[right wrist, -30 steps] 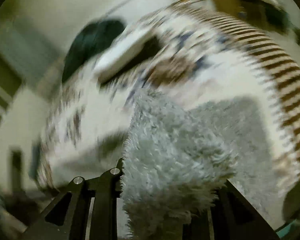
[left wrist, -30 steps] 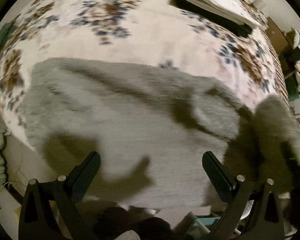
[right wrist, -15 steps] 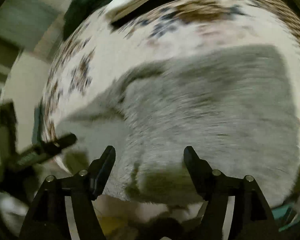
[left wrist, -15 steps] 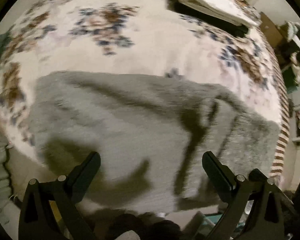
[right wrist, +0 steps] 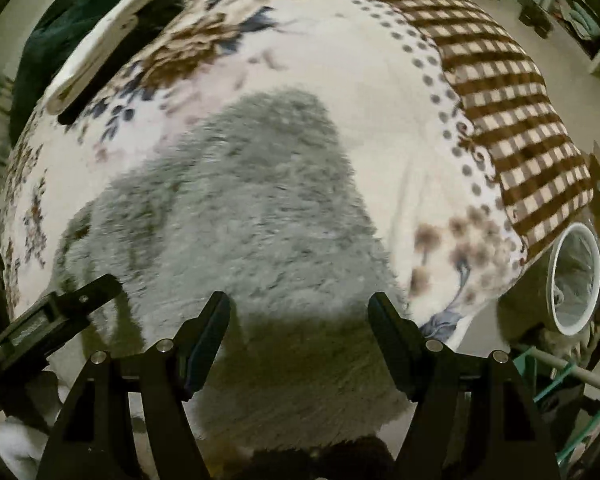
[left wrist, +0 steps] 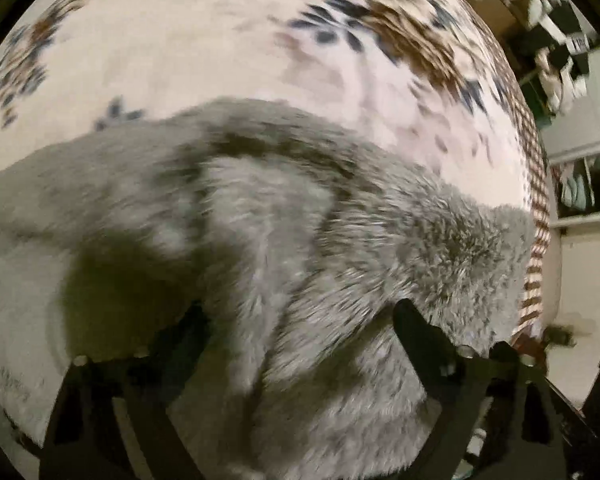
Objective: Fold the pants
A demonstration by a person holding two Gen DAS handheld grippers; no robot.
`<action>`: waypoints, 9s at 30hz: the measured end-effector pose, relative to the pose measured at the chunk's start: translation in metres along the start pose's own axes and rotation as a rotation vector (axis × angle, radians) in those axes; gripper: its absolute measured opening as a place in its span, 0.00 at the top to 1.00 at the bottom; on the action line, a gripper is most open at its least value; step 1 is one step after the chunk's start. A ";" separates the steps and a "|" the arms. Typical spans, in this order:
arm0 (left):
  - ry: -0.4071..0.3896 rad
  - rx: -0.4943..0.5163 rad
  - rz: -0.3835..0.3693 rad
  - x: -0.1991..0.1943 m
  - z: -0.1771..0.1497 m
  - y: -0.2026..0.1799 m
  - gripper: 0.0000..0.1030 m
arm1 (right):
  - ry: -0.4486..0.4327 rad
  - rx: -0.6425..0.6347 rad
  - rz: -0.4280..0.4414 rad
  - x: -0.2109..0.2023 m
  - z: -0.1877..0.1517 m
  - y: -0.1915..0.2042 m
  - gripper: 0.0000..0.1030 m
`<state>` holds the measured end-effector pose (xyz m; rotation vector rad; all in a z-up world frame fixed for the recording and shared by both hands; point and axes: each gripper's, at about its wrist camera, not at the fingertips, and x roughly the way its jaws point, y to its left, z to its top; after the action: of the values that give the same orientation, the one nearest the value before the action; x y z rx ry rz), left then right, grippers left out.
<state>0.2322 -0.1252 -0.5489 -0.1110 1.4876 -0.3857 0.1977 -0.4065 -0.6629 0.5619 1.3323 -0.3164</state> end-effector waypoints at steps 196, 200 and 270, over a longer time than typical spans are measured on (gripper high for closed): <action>-0.059 -0.405 -0.258 -0.042 -0.124 0.123 0.90 | 0.224 -0.046 0.154 0.038 -0.004 -0.035 0.70; -0.100 -0.415 -0.285 -0.051 -0.124 0.121 0.87 | 0.250 -0.143 0.130 0.029 -0.001 -0.015 0.54; -0.820 -0.384 -0.355 -0.210 -0.095 0.215 0.74 | 0.141 -0.204 0.147 0.028 0.002 0.115 0.28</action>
<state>0.1708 0.1580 -0.4250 -0.7560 0.7037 -0.2789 0.2662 -0.3098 -0.6663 0.5136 1.4305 -0.0191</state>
